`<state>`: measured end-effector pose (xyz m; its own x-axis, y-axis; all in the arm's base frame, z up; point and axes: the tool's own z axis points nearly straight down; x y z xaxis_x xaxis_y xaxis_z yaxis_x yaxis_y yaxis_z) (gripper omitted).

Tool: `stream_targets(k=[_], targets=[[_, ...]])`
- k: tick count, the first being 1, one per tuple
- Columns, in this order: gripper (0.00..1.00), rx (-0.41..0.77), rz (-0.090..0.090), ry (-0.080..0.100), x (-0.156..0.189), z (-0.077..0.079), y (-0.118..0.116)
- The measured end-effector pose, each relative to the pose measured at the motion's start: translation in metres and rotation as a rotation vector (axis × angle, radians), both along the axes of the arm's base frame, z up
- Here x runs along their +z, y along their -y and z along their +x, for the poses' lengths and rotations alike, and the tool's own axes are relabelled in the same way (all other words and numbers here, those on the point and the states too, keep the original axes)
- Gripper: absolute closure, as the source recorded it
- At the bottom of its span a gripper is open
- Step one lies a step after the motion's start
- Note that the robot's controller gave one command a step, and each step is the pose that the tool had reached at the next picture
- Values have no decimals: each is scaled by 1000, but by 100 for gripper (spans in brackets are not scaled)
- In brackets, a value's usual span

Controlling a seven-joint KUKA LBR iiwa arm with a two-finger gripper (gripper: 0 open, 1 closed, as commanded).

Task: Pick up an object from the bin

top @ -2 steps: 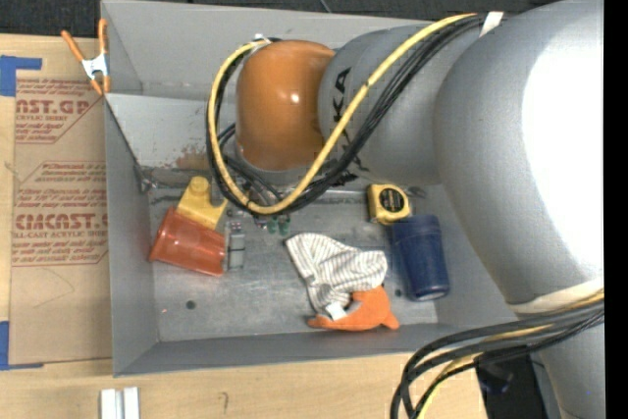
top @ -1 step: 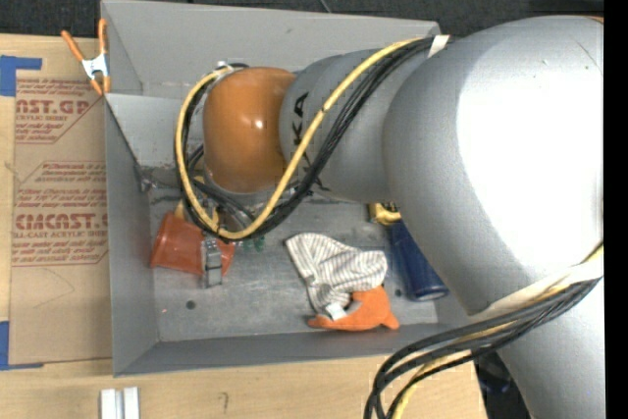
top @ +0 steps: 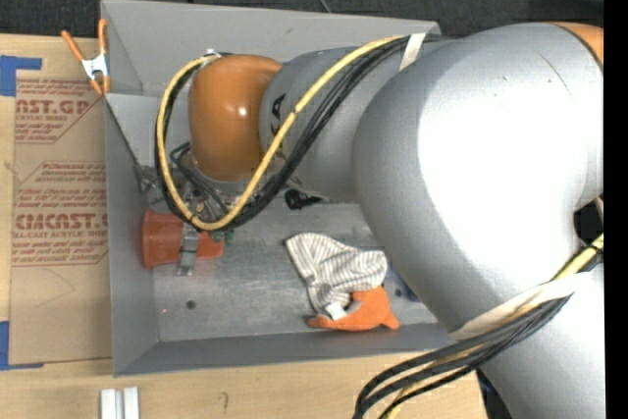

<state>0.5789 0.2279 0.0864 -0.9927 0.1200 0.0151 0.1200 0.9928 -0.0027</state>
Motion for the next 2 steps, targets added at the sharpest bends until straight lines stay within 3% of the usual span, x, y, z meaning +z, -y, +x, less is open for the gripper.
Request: stream_targets(k=[1,2], targets=[[100,0,0,0,0,0,0],[100,108,-2,7,27,-3,-2]])
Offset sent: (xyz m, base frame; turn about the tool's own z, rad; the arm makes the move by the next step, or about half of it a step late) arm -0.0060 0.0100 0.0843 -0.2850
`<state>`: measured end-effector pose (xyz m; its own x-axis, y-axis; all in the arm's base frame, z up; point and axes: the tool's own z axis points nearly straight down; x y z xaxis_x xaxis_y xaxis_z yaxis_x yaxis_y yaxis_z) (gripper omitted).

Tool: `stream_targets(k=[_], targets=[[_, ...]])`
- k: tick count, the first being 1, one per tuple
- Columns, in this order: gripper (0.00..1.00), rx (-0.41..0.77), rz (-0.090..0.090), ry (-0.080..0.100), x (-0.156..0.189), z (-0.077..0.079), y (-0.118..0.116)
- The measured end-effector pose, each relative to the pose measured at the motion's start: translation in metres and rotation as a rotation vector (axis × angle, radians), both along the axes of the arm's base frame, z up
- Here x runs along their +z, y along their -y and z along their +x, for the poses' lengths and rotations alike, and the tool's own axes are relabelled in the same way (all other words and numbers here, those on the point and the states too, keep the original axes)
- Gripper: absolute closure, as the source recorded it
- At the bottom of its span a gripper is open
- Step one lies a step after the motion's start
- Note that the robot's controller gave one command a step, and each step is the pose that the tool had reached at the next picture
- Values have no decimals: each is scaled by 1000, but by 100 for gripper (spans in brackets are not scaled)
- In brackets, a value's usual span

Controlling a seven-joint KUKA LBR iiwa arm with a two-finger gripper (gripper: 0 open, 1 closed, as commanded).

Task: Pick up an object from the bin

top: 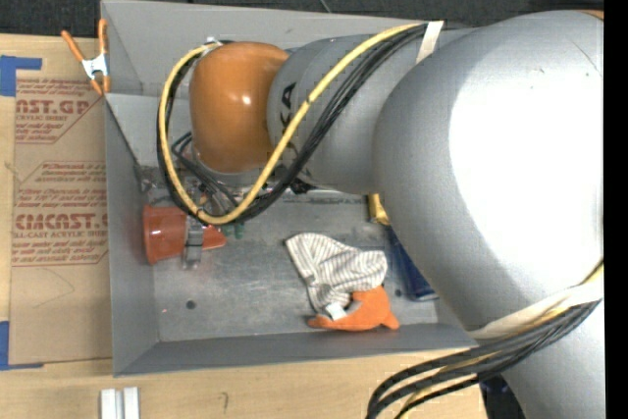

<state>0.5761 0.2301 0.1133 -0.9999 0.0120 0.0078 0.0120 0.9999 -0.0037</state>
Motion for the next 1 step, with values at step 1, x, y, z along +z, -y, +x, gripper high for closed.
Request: stream_targets(k=[1], targets=[[100,-23,4,8,113,-7,10]])
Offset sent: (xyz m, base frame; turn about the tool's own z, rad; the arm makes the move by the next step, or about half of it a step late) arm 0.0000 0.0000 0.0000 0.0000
